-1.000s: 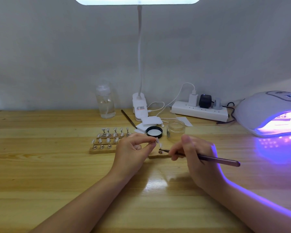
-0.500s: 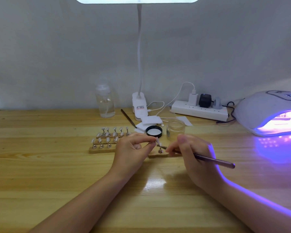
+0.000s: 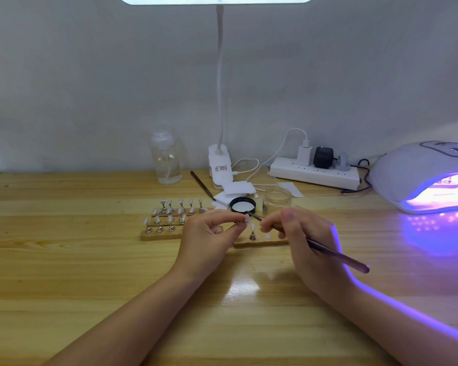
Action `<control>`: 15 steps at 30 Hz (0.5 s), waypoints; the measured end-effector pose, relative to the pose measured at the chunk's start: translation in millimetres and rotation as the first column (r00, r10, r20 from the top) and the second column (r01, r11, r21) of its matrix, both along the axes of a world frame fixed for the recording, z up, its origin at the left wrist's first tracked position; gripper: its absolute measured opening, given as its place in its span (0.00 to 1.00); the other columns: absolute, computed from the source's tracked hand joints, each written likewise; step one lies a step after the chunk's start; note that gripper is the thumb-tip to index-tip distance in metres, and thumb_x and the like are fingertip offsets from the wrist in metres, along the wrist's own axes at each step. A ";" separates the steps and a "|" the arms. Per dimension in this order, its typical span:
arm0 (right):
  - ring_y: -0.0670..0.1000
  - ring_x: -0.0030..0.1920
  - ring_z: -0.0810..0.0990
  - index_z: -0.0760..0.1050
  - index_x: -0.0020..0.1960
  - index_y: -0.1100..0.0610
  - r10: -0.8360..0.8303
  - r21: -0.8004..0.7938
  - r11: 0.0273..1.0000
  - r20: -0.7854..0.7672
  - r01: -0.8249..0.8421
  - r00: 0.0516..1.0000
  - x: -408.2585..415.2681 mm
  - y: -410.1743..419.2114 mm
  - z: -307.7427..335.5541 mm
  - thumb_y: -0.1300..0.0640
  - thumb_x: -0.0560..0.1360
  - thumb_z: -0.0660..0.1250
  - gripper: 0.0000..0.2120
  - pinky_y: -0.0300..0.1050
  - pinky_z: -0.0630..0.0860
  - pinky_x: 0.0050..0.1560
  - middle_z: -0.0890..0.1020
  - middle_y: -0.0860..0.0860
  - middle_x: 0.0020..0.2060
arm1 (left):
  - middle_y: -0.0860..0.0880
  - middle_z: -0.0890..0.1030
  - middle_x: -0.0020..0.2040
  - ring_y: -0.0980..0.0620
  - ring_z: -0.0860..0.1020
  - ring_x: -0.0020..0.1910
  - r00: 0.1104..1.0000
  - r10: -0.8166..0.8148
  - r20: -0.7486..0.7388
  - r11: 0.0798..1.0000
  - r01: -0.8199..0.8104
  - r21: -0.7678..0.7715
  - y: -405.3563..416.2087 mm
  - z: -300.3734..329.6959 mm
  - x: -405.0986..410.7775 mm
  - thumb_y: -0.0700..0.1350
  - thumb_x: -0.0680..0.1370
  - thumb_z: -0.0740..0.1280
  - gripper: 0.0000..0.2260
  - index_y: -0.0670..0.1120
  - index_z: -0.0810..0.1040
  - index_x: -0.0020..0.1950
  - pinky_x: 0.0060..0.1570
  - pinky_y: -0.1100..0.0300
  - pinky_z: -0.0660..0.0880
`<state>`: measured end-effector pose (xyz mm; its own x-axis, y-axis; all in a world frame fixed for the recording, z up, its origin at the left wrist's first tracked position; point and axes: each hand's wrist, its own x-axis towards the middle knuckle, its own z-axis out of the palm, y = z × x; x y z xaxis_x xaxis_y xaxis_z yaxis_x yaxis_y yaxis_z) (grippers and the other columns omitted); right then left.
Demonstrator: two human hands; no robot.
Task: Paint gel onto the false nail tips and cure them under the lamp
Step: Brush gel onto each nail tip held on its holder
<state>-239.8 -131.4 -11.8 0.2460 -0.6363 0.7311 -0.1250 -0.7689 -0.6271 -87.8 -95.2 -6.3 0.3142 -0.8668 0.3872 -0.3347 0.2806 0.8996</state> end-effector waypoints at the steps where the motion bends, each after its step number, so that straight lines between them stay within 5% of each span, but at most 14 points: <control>1: 0.42 0.37 0.80 0.79 0.37 0.53 0.013 0.020 1.000 0.003 -0.013 1.000 -0.1 0.3 -0.1 0.48 0.77 0.52 0.21 0.37 0.74 0.39 0.81 0.46 0.32 | 0.66 0.81 0.37 0.54 0.64 0.26 1.000 -0.004 -0.005 1.000 0.004 -0.004 -0.1 0.1 -0.2 0.38 0.69 0.72 0.12 0.56 0.82 0.37 0.26 0.69 0.61; 15: 0.40 0.31 0.78 0.78 0.33 0.53 0.081 0.091 0.992 0.114 -0.092 0.990 -1.2 2.9 0.0 0.48 0.76 0.52 0.21 0.30 0.71 0.36 0.80 0.48 0.26 | 0.62 0.82 0.37 0.56 0.62 0.26 1.000 -0.012 -0.022 1.000 0.012 0.002 -0.1 -1.0 0.7 0.40 0.68 0.73 0.10 0.56 0.83 0.36 0.27 0.69 0.63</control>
<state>-241.0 -128.5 -11.8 0.2244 -0.6846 0.6935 0.0132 -0.7095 -0.7046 -87.1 -95.3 -7.3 0.3125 -0.8713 0.3785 -0.3114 0.2825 0.9073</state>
